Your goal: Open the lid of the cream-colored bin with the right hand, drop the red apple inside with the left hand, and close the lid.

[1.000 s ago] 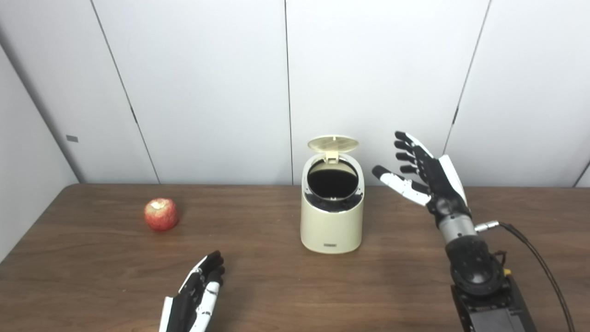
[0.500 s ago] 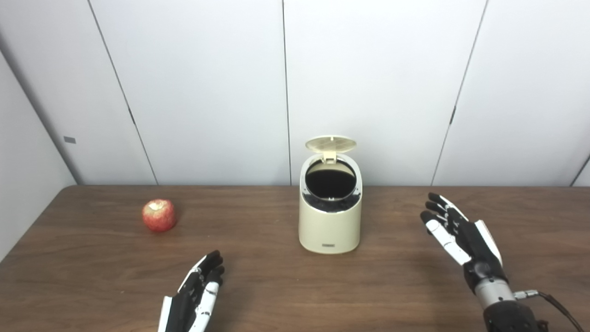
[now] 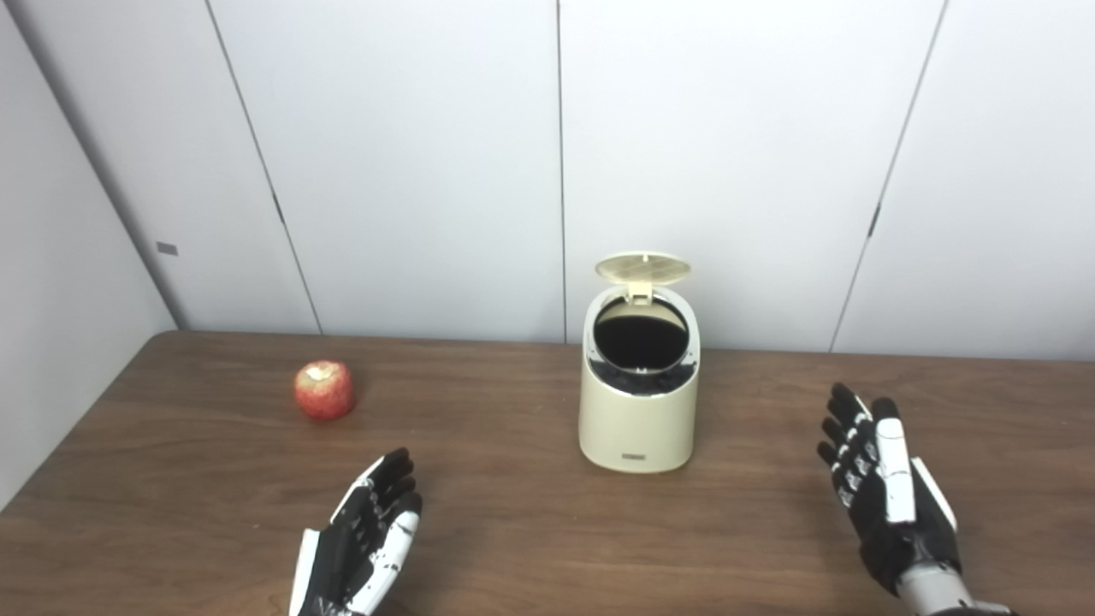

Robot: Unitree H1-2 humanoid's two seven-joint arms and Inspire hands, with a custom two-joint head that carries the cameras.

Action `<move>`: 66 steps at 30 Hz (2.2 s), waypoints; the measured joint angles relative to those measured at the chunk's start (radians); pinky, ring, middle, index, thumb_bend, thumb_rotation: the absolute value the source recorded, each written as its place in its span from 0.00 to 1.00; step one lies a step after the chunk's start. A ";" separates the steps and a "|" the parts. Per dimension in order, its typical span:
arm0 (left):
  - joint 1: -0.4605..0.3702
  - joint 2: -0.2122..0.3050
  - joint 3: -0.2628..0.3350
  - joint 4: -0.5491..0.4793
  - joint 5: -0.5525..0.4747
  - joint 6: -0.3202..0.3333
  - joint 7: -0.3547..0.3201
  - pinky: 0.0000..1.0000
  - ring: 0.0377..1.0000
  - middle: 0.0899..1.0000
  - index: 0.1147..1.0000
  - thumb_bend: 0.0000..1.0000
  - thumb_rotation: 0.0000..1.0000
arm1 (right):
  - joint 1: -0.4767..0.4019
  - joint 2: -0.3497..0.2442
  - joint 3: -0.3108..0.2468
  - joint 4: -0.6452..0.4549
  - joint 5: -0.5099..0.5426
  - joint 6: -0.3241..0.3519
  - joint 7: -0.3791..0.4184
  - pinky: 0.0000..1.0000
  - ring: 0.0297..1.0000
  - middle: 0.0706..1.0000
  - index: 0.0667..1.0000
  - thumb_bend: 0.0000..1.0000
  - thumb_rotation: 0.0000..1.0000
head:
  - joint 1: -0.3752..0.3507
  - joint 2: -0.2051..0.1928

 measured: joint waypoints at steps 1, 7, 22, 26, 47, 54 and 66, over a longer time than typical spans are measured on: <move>-0.001 0.000 0.007 -0.006 0.006 0.004 0.004 0.77 0.83 0.84 0.84 0.46 0.37 | 0.009 0.000 -0.001 -0.001 0.000 0.000 -0.001 1.00 1.00 0.99 0.96 0.46 1.00 | 0.033 0.002; -0.011 0.004 0.050 -0.037 0.075 0.038 0.049 0.73 0.78 0.81 0.82 0.64 0.37 | 0.032 -0.014 -0.007 -0.003 0.000 -0.004 -0.003 1.00 1.00 0.99 0.96 0.44 1.00 | 0.152 -0.005; -0.164 0.185 0.156 -0.018 0.290 0.198 0.090 0.70 0.79 0.83 0.85 0.80 0.13 | 0.052 -0.011 0.038 -0.128 -0.036 0.032 -0.035 0.91 0.94 0.93 0.92 0.41 1.00 | 0.247 -0.017; -0.226 0.230 0.155 0.055 0.336 0.244 0.095 0.72 0.81 0.86 0.86 0.82 0.17 | 0.055 -0.012 0.037 -0.155 -0.034 0.064 -0.039 0.92 0.94 0.93 0.91 0.42 1.00 | 0.272 -0.025; -0.523 0.464 -0.042 0.401 0.445 0.353 -0.049 0.87 0.98 0.99 0.96 1.00 0.18 | 0.072 0.002 0.075 -0.239 -0.049 0.135 -0.068 0.95 0.95 0.93 0.94 0.38 1.00 | 0.249 -0.025; -0.611 0.501 -0.105 0.498 0.451 0.379 -0.114 0.86 1.00 1.00 0.96 1.00 0.18 | 0.072 0.012 0.092 -0.240 -0.058 0.134 -0.070 0.94 0.95 0.92 0.95 0.37 0.99 | 0.233 -0.021; -0.668 0.546 -0.200 0.622 0.502 0.394 -0.138 0.84 0.97 0.98 0.90 0.97 0.18 | 0.072 0.022 0.095 -0.223 -0.062 0.124 -0.070 0.93 0.95 0.93 0.95 0.40 0.93 | 0.216 -0.023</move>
